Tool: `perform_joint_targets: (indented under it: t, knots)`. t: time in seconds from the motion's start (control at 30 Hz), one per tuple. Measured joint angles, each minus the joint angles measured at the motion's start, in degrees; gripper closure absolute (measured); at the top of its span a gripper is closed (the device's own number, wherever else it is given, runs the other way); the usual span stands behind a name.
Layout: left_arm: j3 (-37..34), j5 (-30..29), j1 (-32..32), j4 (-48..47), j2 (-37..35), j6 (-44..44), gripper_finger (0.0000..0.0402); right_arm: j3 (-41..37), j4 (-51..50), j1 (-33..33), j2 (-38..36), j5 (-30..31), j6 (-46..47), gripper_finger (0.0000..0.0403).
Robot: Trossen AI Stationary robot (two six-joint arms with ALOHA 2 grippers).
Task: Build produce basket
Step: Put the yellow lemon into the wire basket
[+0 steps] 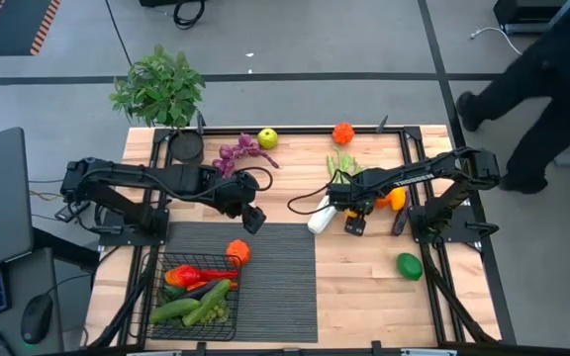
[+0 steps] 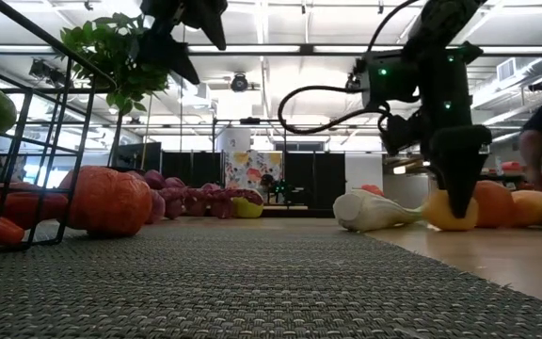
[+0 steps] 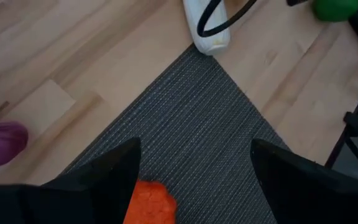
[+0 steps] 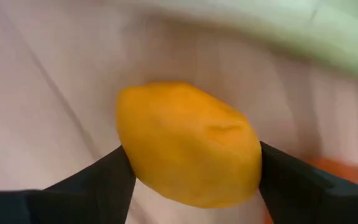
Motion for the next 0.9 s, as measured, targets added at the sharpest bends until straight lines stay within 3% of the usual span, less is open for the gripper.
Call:
perform_joint_targets:
  t: [0.17,0.3,0.57,0.73,0.9]
  knots:
    - [0.00,-0.03,0.11,0.92,0.00,0.24,0.0093,3.64,-7.08,0.13,-1.46,-6.01,1.59,0.0112]
    - [0.00,-0.17,0.09,7.64,0.00,3.71,0.0093,9.02,-6.56,0.13,-5.29,-10.10,7.47,0.0104]
    - [0.00,-1.27,0.09,21.19,0.00,14.24,0.0103,18.98,6.02,0.16,-11.25,-12.82,22.81,0.0100]
    - [0.00,-2.76,0.15,27.38,-0.38,21.25,0.0106,19.54,16.27,0.48,-12.89,-17.77,30.20,0.0098]
    - [-0.01,-3.93,0.35,29.41,-1.90,31.97,0.0106,19.54,17.10,0.54,-13.11,-21.80,33.81,0.0098]
